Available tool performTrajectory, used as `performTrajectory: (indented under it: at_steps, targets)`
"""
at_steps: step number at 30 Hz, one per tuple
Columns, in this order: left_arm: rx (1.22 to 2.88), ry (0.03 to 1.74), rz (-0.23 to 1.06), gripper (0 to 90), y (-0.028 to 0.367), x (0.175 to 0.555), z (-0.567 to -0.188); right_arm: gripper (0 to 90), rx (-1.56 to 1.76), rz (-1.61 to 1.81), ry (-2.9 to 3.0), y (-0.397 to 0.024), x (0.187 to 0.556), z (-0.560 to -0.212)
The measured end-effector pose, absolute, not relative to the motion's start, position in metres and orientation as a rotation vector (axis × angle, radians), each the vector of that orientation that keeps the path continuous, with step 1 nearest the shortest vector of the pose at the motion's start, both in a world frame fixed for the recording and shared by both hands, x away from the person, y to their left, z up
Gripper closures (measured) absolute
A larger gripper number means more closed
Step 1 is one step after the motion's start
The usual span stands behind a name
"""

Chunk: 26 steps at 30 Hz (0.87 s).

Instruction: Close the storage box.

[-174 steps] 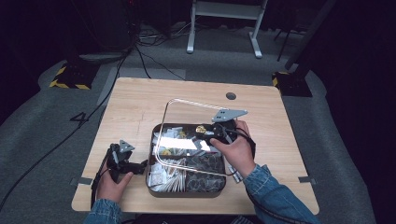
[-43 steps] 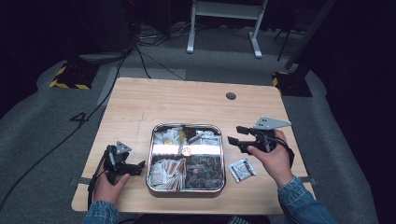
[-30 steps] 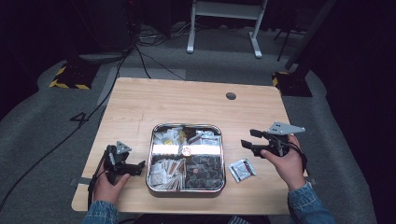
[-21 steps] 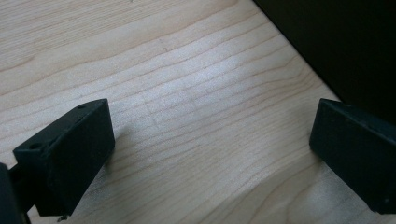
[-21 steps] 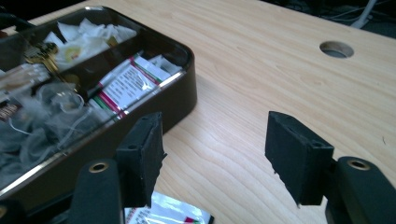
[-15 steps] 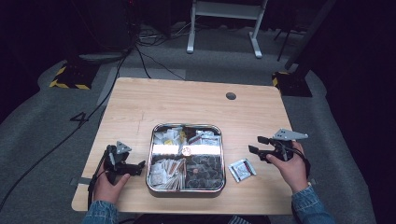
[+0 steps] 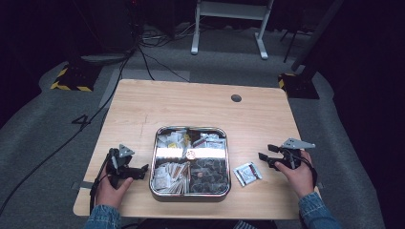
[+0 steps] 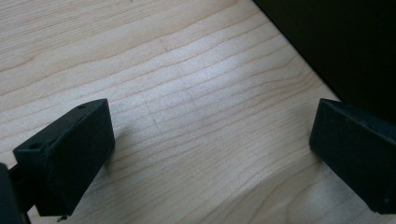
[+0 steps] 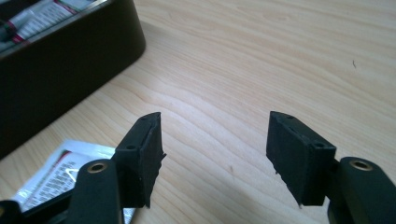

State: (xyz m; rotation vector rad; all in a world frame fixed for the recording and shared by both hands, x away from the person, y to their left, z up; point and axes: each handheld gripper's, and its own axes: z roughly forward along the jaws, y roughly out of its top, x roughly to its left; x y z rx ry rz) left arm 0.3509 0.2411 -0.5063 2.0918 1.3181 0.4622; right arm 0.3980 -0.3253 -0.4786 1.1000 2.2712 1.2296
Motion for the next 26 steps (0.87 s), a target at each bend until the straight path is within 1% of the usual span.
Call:
performTrajectory:
  at_steps: [2,12,15,16,17,18,19,21,26]
  targets:
    - [2.092,1.318,0.464,0.3,0.241,0.351,-0.506,36.6,1.11,1.215,2.273,-0.328,0.399,-0.485]
    - [2.092,1.317,0.464,0.3,0.241,0.351,-0.506,34.0,1.12,1.128,2.27,-0.332,0.402,-0.498]
    - [2.092,1.318,0.463,0.3,0.241,0.351,-0.506,28.6,1.139,1.074,2.277,-0.333,0.403,-0.503]
    - [2.092,1.318,0.463,0.3,0.241,0.351,-0.506,28.6,1.139,1.074,2.277,-0.333,0.403,-0.503]
    - [2.092,1.318,0.463,0.3,0.241,0.351,-0.506,25.4,1.166,1.03,2.287,-0.333,0.403,-0.504]
    - [2.092,1.318,0.463,0.3,0.241,0.351,-0.506,25.4,1.166,1.03,2.287,-0.333,0.403,-0.504]
    - [2.092,1.317,0.463,0.3,0.241,0.351,-0.506,20.3,1.166,1.019,2.291,-0.332,0.404,-0.504]
    - [2.092,1.317,0.463,0.3,0.241,0.351,-0.506,16.4,1.173,1.006,2.292,-0.332,0.405,-0.505]
    - [2.092,1.317,0.464,0.3,0.241,0.351,-0.506,16.1,1.175,1.004,2.292,-0.332,0.406,-0.505]
